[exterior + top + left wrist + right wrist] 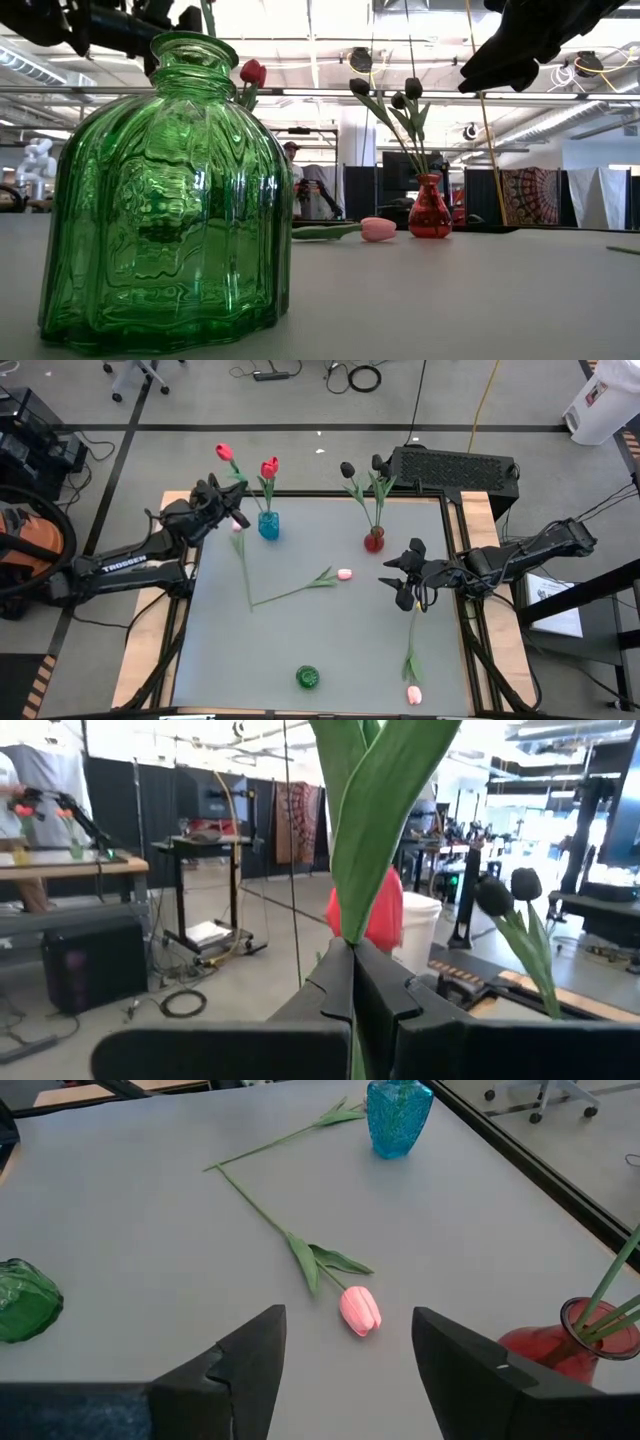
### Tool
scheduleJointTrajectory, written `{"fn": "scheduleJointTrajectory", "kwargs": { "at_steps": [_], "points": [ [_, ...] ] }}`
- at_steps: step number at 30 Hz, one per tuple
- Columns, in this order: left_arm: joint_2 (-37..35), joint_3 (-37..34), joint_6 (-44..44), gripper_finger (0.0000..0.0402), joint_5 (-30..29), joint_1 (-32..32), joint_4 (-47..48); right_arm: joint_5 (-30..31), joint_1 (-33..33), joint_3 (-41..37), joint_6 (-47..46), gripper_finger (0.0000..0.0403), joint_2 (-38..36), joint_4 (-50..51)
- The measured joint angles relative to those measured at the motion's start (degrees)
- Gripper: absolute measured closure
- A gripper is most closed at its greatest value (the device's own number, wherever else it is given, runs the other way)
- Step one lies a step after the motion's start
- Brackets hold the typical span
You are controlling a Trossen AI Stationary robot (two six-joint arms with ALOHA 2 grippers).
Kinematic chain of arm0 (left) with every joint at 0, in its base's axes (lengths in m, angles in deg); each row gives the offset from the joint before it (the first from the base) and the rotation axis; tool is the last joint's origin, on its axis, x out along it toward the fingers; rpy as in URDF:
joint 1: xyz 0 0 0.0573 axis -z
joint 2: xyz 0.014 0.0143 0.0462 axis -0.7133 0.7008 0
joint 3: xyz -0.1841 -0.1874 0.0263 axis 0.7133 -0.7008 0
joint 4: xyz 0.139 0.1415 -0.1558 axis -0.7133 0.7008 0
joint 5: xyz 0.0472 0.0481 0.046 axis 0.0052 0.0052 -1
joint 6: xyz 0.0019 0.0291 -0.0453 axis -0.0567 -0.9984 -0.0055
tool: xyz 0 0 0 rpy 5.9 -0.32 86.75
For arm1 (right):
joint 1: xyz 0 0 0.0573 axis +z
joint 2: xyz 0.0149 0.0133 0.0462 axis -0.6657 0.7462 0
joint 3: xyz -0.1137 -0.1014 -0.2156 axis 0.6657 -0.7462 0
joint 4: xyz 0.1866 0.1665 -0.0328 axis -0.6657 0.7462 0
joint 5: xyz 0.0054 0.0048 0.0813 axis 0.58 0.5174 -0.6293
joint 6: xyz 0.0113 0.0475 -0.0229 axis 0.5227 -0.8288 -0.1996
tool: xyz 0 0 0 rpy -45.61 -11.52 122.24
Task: Sort flowers into vase by color
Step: Put the orange tulip into the blue vase
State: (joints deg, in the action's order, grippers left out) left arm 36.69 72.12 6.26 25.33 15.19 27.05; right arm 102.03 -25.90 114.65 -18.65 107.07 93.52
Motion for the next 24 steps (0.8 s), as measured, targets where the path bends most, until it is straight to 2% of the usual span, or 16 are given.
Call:
{"fn": "scheduleJointTrajectory", "kwargs": {
  "at_steps": [6,24],
  "points": [
    [2.7,0.0,4.0,0.0401,3.1,-1.2,-0.4,0.0,0.0,0.0,0.0,0.0193,0.0,0.0],
    [4.0,0.0,0.9,0.0392,3.4,-1.2,-0.7,0.0,0.0,0.0,0.0,0.0193,0.0,0.0]
  ]
}}
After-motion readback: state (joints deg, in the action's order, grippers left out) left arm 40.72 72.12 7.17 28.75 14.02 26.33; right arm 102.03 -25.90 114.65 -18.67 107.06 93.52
